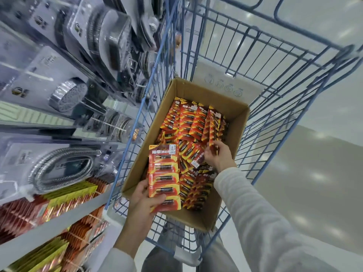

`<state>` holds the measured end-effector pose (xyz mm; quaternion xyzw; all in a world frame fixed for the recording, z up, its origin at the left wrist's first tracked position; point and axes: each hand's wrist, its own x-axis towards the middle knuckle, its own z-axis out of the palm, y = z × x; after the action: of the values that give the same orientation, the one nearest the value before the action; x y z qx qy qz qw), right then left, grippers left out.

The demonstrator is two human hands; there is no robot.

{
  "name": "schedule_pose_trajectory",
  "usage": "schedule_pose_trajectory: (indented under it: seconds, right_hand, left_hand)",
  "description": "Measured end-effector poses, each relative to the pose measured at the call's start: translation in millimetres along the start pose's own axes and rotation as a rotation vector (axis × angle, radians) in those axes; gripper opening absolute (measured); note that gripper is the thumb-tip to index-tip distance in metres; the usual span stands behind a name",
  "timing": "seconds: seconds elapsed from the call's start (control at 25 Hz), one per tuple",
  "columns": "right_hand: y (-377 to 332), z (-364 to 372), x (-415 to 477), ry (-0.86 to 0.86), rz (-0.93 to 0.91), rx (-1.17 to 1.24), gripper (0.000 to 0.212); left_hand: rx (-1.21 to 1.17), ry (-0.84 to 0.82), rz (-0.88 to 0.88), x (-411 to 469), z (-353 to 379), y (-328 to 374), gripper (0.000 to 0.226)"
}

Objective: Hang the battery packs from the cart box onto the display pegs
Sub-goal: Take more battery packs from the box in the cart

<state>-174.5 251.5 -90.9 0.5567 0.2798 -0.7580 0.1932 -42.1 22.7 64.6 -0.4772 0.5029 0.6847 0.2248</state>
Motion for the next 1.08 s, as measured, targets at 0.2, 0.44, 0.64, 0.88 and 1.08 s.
schedule_pose_trajectory:
  seconds: [0.2,0.44,0.64,0.88,1.08]
  right_hand:
    - [2,-2,-134,-0.170,0.029,0.236,0.049]
    - [6,-18,-234,-0.403,-0.195,-0.543,0.074]
    - [26,-5,-305,-0.826,-0.308,-0.887,0.079]
    - [102,26,-392,-1.100,-0.205,-0.932,0.038]
    - [184,24,-439,-1.192,-0.156,-1.121,0.036]
  left_hand:
    - [-0.042,-0.084,0.088,-35,-9,10,0.065]
    - [-0.230,-0.092,0.363,-110,-29,-3,0.073]
    - [-0.586,0.111,0.596,-191,-59,-30,0.043]
    - [-0.860,0.459,0.767,-283,-104,-70,0.025]
    - [-0.941,0.651,0.879,-347,-151,-103,0.022]
